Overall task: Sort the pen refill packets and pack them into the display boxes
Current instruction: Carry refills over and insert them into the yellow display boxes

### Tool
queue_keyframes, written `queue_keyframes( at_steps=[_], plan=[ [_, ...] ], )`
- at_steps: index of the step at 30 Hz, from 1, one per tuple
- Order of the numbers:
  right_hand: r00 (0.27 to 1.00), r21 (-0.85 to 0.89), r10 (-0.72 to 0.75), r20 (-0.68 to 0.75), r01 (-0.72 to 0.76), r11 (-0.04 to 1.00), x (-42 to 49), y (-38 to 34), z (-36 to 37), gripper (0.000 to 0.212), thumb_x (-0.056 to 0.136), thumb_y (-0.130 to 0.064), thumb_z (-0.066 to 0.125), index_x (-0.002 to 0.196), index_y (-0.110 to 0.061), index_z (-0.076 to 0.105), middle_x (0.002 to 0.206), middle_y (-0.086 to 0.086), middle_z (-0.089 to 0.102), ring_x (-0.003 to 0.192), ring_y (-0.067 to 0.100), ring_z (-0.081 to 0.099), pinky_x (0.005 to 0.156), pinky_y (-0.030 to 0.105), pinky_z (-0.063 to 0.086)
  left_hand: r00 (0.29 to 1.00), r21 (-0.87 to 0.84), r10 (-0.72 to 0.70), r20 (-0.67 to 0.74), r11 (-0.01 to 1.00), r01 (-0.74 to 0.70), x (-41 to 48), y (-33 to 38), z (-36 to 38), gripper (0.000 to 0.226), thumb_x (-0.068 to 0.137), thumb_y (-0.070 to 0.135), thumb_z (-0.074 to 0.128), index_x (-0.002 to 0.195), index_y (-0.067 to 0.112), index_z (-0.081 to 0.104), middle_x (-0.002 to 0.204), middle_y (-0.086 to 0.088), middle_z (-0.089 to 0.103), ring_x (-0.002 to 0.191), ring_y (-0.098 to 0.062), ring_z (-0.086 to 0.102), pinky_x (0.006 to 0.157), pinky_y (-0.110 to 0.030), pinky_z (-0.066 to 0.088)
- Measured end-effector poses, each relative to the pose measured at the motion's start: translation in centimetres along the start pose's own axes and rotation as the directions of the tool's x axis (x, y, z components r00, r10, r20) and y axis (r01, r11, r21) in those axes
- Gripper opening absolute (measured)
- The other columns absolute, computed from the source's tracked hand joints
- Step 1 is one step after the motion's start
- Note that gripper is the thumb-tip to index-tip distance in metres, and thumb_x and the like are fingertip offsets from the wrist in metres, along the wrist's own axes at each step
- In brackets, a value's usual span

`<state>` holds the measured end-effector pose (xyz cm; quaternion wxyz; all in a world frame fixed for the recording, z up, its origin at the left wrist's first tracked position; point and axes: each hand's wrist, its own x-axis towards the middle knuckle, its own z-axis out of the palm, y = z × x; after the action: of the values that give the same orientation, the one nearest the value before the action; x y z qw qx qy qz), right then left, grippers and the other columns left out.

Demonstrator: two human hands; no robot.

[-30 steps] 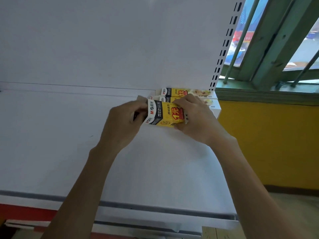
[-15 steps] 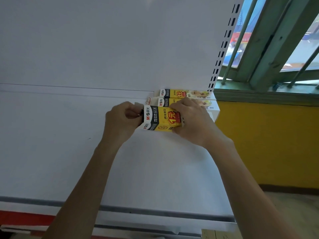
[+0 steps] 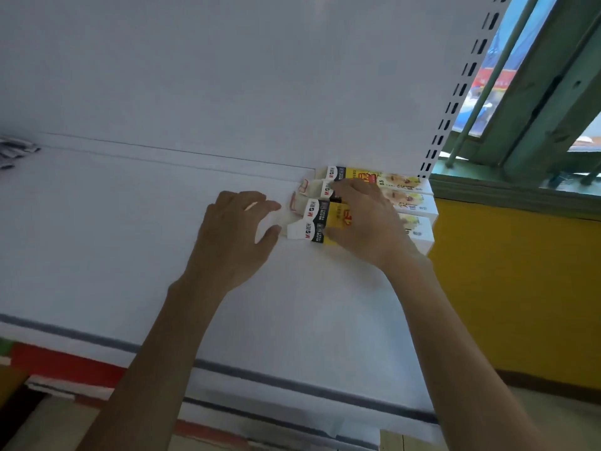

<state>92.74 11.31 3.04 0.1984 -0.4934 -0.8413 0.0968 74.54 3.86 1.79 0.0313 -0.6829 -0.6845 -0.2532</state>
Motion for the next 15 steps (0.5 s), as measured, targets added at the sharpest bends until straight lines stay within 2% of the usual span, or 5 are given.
queue_keyframes(
  at_steps=[2,4,8,11,15],
  plan=[
    [0.990,0.094,-0.129,-0.055,0.134,0.986,1.1,-2.2,0.1,0.061,0.085,-0.029,0.062,0.139,-0.017,0.037,0.144,-0.001,0.037,0.132,0.020,0.029,0.104,0.029,0.026,1.000,0.039,-0.017,0.013,0.999,0.017,-1.6,-0.7,-1.0,0.048,0.085,0.042,0.048,0.130,0.023,0.052,0.140,-0.001,0.045,0.130,-0.025,0.034,0.103,-0.041,0.028],
    [0.967,0.129,-0.246,-0.061,0.252,0.959,2.7,-5.1,0.6,0.058,0.089,-0.031,0.056,0.140,-0.016,0.034,0.145,0.000,0.036,0.132,0.020,0.030,0.104,0.031,0.026,0.995,0.071,-0.095,-0.010,0.993,0.096,-3.5,-1.9,-2.4,0.050,0.087,0.044,0.046,0.133,0.024,0.048,0.145,-0.001,0.039,0.134,-0.024,0.030,0.106,-0.041,0.025],
    [0.889,0.219,-0.443,-0.119,0.458,0.861,4.0,-12.2,3.0,0.055,0.088,-0.025,0.057,0.138,-0.015,0.039,0.141,0.002,0.043,0.127,0.023,0.038,0.103,0.035,0.030,0.943,0.127,-0.276,-0.185,0.945,0.301,-8.8,-4.9,-6.1,0.048,0.083,0.036,0.047,0.126,0.018,0.055,0.137,-0.007,0.049,0.125,-0.031,0.041,0.102,-0.045,0.032],
    [0.826,0.265,-0.554,-0.101,0.559,0.786,2.8,-17.6,5.6,0.054,0.086,-0.025,0.058,0.137,-0.019,0.041,0.137,0.000,0.048,0.123,0.020,0.043,0.100,0.035,0.034,0.880,0.168,-0.374,-0.293,0.886,0.433,-12.8,-6.6,-8.8,0.039,0.084,0.030,0.049,0.118,0.015,0.060,0.129,-0.008,0.055,0.118,-0.031,0.046,0.097,-0.046,0.036],
    [0.751,0.340,-0.659,-0.044,0.631,0.697,1.3,-24.4,9.2,0.053,0.088,-0.027,0.057,0.138,-0.019,0.041,0.131,0.001,0.053,0.117,0.019,0.048,0.092,0.033,0.039,0.822,0.201,-0.456,-0.341,0.818,0.538,-17.4,-10.0,-11.6,0.038,0.084,0.029,0.048,0.115,0.013,0.062,0.123,-0.009,0.059,0.115,-0.031,0.050,0.096,-0.049,0.039]
  ],
)
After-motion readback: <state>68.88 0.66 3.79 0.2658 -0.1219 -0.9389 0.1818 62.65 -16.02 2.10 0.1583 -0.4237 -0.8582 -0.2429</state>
